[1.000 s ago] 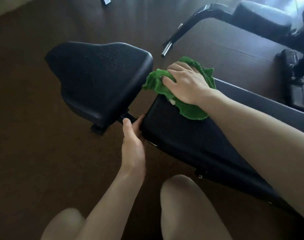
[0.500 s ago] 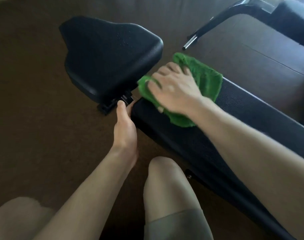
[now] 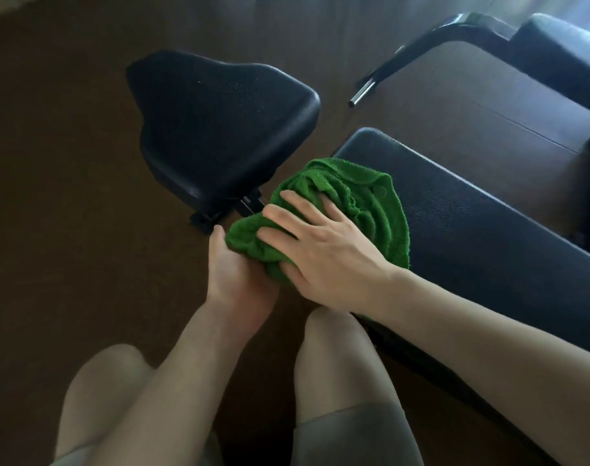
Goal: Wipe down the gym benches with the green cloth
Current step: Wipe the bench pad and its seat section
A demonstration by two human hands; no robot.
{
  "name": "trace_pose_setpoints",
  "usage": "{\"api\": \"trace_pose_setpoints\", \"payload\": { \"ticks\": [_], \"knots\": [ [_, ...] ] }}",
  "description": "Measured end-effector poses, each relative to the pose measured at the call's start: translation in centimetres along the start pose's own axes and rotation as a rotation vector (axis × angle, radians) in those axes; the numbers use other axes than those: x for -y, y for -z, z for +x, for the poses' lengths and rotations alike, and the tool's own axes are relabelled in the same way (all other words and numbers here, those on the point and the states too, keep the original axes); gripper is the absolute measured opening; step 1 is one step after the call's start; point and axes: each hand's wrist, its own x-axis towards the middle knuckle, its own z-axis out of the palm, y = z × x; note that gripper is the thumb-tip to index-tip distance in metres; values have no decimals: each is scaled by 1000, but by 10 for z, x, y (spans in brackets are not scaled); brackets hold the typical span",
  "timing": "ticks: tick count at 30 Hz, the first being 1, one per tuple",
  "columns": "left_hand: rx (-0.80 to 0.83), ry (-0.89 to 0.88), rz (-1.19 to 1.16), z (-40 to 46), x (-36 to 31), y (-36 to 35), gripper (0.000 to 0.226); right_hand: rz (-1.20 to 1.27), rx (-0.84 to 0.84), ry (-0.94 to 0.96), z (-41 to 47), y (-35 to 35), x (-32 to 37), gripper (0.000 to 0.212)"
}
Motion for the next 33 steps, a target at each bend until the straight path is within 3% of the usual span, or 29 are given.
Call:
{"api": "trace_pose_setpoints", "payload": {
  "ticks": [4, 7, 12, 16, 20, 23, 28, 33],
  "knots": [
    [-149, 11, -76, -9, -1, 3, 64, 61, 93, -71, 37, 9, -9, 45],
    [-175, 14, -9, -17, -2, -10, 64, 81, 180, -176, 64, 13, -20, 46],
    [-177, 60, 202, -13, 4, -52, 70, 122, 108, -496, 74, 15, -94, 49],
    [-454, -24, 279, 1, 15, -70, 60, 193, 36, -643, 65, 12, -132, 55],
    [-599, -205, 334, -2, 28, -85, 30, 223, 10, -828, 32, 11, -146, 63],
    [-702, -275, 348, 2, 34, -92, 34, 210, 31, -811, -11, 9, -119, 69],
    [-806, -361, 342, 7, 37, -96, 39, 214, 104, -570, -78, 17, -29, 68],
    [-785, -353, 333, 3, 40, -94, 38, 239, 62, -426, -32, 13, -55, 61]
  ]
}}
